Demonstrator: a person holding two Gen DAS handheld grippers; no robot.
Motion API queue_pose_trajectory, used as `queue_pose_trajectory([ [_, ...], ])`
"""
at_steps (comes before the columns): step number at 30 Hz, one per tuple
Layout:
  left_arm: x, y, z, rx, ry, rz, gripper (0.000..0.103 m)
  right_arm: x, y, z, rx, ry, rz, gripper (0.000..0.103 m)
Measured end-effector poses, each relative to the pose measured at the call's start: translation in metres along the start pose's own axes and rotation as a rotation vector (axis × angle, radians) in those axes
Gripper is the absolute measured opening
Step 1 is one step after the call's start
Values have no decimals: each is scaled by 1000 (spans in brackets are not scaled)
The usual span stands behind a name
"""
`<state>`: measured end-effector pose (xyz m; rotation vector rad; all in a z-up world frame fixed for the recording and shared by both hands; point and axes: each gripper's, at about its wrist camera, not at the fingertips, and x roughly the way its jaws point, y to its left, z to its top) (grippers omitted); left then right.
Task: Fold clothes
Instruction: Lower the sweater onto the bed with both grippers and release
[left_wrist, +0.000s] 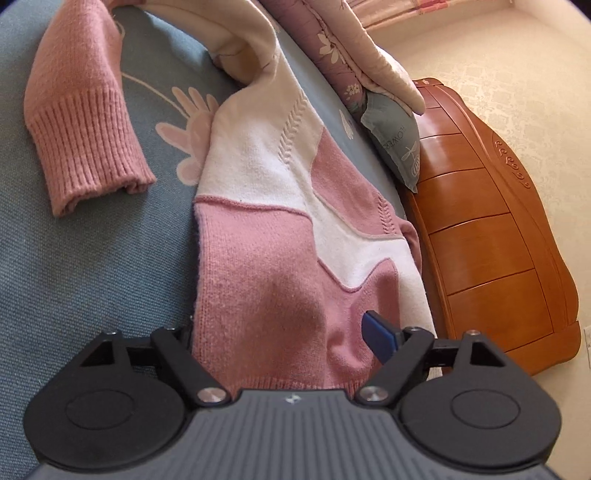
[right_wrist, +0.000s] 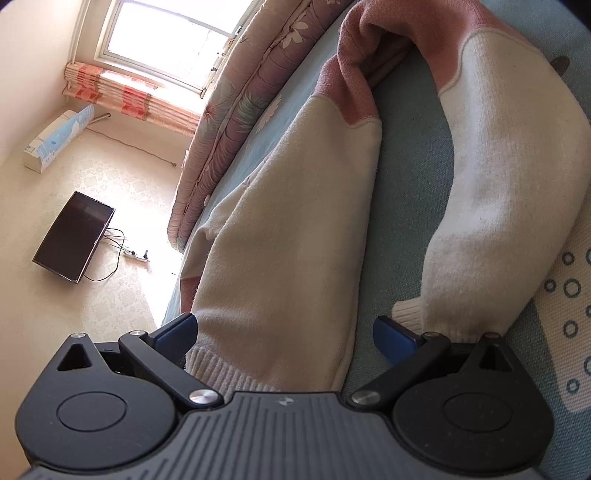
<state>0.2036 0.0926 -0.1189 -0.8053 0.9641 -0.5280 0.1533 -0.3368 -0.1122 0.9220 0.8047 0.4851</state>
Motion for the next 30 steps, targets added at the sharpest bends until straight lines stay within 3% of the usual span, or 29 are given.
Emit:
queue_pose_trajectory([
  [4, 10, -6, 10, 8, 15, 27, 82, 2, 3, -2, -21, -11, -9, 103],
  [7, 14, -6, 13, -14, -1, 50, 73, 1, 1, -3, -23, -19, -6, 103],
  [11, 10, 2, 6, -65, -42, 85, 47, 0, -1, -4, -28, -25, -2, 103],
  [13, 7, 10, 1, -89, -62, 114, 29, -1, -1, -5, -26, -29, -1, 103],
  [14, 6, 14, 1, -100, -67, 124, 15, -1, -1, -5, -20, -29, -5, 103],
  [15, 6, 19, 1, -114, -71, 128, 11, -1, -1, -5, -9, -28, -10, 103],
  [18, 7, 19, 2, -112, -69, 140, 11, -3, -1, -9, 80, 26, 18, 103],
  [21, 11, 1, 3, 17, -64, 210, 11, -5, -2, -20, 159, 77, 60, 103],
  [23, 12, -6, 2, 55, -66, 238, 11, -7, 4, -29, 138, 75, 36, 103],
  [27, 10, -5, 1, 49, -73, 236, 11, -15, 38, -39, -93, 19, -107, 103],
  [30, 9, -4, 1, 39, -72, 235, 11, -9, 71, -47, -350, 62, -216, 103],
])
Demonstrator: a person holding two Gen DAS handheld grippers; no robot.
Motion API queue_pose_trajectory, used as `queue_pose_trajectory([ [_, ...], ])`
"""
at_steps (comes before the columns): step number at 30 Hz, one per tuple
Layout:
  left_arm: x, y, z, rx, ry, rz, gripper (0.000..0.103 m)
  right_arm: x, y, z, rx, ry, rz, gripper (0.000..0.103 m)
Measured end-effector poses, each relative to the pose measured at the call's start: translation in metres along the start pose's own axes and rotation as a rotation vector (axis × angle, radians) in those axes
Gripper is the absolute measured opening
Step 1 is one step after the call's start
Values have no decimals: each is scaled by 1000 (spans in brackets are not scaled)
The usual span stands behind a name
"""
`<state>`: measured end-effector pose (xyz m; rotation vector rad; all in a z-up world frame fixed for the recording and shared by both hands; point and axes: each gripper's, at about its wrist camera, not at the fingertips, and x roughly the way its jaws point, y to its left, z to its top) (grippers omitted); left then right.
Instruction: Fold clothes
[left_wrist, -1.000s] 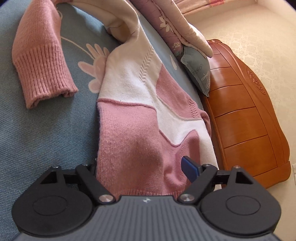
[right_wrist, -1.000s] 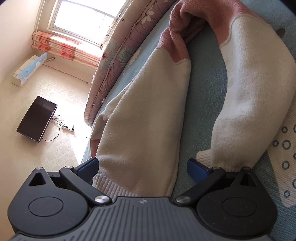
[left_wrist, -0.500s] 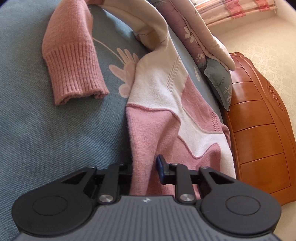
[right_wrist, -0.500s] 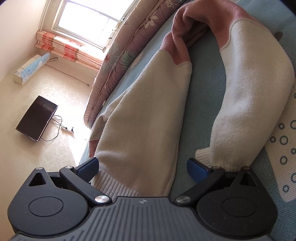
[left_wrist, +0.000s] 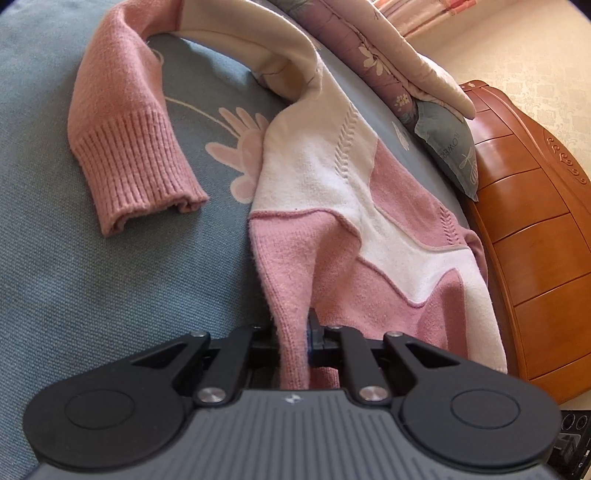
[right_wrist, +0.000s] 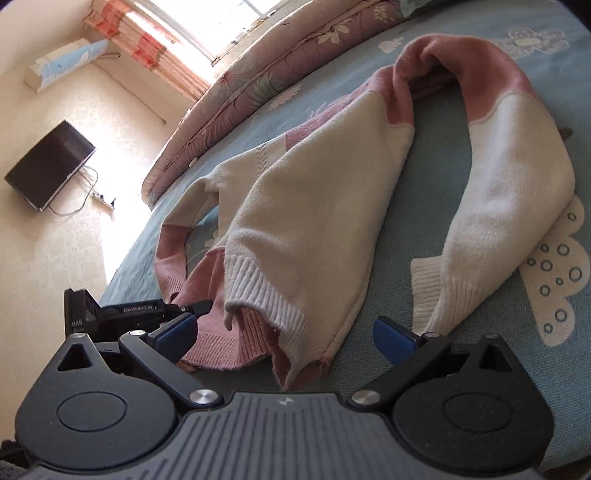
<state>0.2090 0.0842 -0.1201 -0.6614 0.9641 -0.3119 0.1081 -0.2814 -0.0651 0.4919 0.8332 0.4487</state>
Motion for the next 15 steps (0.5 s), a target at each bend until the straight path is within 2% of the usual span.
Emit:
queue_pose_trajectory([
  [3, -2, -2, 0, -6, 6, 17, 11, 12, 21, -5, -144, 36, -102, 103],
  [6, -11, -7, 3, -15, -3, 32, 7, 27, 25, -11, -183, 75, -177, 103],
  [10, -41, -13, 11, 8, -70, 15, 4, 25, 20, -13, -168, 86, -174, 103],
  [13, -57, -9, 28, 34, -133, 95, 4, 17, 15, -13, -145, 77, -159, 103],
  [15, -60, -3, 40, 36, -155, 142, 4, 11, 11, -12, -106, 66, -118, 103],
])
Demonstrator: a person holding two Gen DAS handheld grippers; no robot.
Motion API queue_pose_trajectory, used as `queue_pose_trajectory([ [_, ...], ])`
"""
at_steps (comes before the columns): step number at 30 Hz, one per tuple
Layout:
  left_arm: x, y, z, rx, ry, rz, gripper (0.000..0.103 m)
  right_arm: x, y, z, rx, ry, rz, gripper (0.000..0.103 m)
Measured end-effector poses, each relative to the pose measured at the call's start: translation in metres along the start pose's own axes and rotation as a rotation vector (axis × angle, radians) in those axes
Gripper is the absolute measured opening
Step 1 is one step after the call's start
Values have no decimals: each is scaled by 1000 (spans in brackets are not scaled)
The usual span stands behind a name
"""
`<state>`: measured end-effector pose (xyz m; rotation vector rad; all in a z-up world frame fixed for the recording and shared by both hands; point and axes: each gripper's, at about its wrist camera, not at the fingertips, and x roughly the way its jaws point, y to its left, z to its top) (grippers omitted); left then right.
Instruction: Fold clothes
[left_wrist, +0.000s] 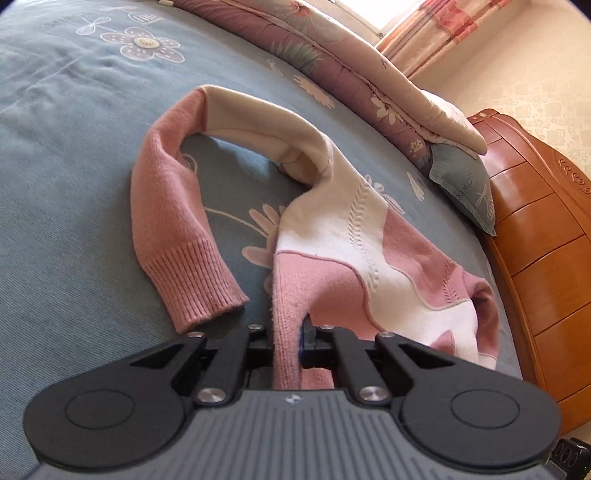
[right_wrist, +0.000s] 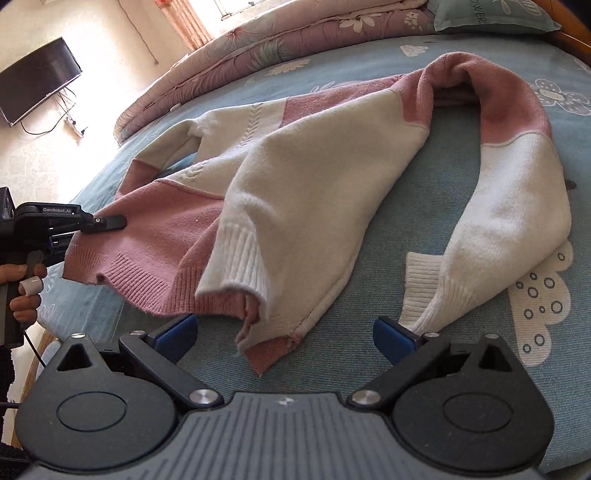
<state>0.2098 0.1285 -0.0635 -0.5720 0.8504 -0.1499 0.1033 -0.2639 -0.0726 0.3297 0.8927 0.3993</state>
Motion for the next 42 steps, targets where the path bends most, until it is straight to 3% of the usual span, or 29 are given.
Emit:
queue_pose_trajectory([
  [6, 31, 10, 4, 4, 63, 64, 4, -10, -27, -3, 207, -21, 170, 103],
  [12, 39, 20, -2, -27, 83, 31, 5, 11, -67, -6, 514, -38, 317, 103],
  [21, 40, 27, -2, -47, 84, 1, 7, 37, -69, 27, 629, -75, 271, 103],
  [28, 42, 33, -3, -75, 77, -26, 8, 31, -72, 11, 716, -46, 344, 103],
  [32, 42, 35, -4, -86, 77, -36, 8, 45, -76, 27, 725, -101, 365, 103],
  [35, 43, 37, -5, -97, 73, -44, 8, 48, -73, 33, 714, -90, 349, 103],
  [36, 43, 38, -5, -101, 71, -47, 9, 46, -71, 31, 694, -97, 341, 100],
  [38, 44, 40, -6, -108, 69, -56, 9, 42, -70, 22, 666, -116, 289, 83],
  [41, 44, 42, -6, -114, 67, -67, 9, 39, -96, 0, 822, -167, 269, 37],
  [42, 44, 42, -6, -110, 67, -69, 9, 42, -104, -5, 886, -167, 275, 13],
])
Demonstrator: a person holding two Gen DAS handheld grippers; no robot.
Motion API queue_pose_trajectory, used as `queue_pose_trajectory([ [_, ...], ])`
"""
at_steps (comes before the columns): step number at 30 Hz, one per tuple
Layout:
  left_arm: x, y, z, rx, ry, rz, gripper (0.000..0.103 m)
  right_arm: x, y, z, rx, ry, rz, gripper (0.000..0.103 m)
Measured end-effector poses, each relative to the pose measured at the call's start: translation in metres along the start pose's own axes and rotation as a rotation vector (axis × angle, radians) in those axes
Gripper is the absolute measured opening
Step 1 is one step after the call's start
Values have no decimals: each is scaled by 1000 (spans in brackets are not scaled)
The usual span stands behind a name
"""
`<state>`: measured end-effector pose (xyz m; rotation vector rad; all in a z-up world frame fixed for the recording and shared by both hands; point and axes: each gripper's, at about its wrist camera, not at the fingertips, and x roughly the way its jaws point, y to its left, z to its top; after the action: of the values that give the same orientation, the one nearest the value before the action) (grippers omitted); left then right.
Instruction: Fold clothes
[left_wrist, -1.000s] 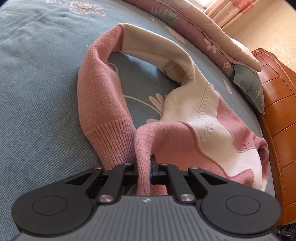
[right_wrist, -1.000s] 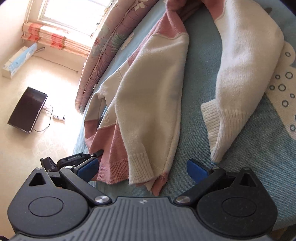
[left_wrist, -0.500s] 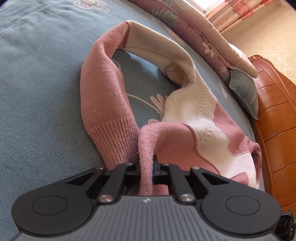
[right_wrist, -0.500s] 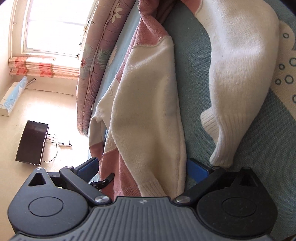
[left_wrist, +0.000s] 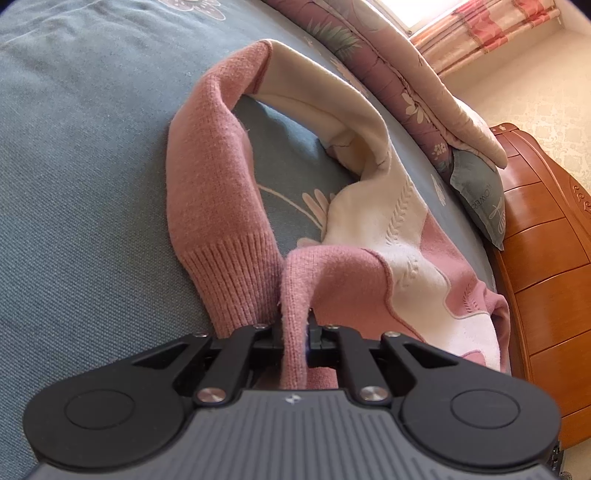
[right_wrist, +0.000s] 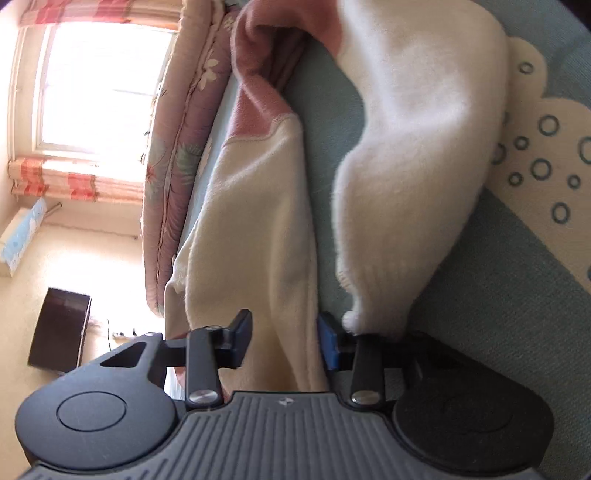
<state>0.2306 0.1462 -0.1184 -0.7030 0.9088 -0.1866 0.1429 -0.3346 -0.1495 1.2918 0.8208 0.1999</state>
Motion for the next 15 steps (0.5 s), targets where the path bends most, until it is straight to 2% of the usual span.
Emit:
queue_pose_trajectory([
  [2, 0, 0, 0, 5, 1, -2, 9, 1, -7, 1, 53, 0, 31, 15],
  [4, 0, 0, 0, 3, 3, -6, 9, 5, -2, -4, 43, 11, 28, 25],
  [5, 0, 1, 0, 0, 3, -9, 9, 7, 3, -7, 13, 11, 30, 29],
  [7, 0, 1, 0, -1, 1, -11, 9, 11, 13, -13, -73, 18, 24, 42],
  [9, 0, 2, -1, 0, -2, -14, 9, 15, 22, -17, -148, 32, 6, 45],
  [12, 0, 2, -1, -2, -1, -15, 9, 17, 27, -17, -169, 25, -19, 42],
  [14, 0, 2, -1, -2, -1, -15, 9, 20, 25, -13, -148, 1, -23, 31],
  [15, 0, 2, -1, -1, -2, -15, 9, 22, 22, -11, -130, -10, -29, 16],
])
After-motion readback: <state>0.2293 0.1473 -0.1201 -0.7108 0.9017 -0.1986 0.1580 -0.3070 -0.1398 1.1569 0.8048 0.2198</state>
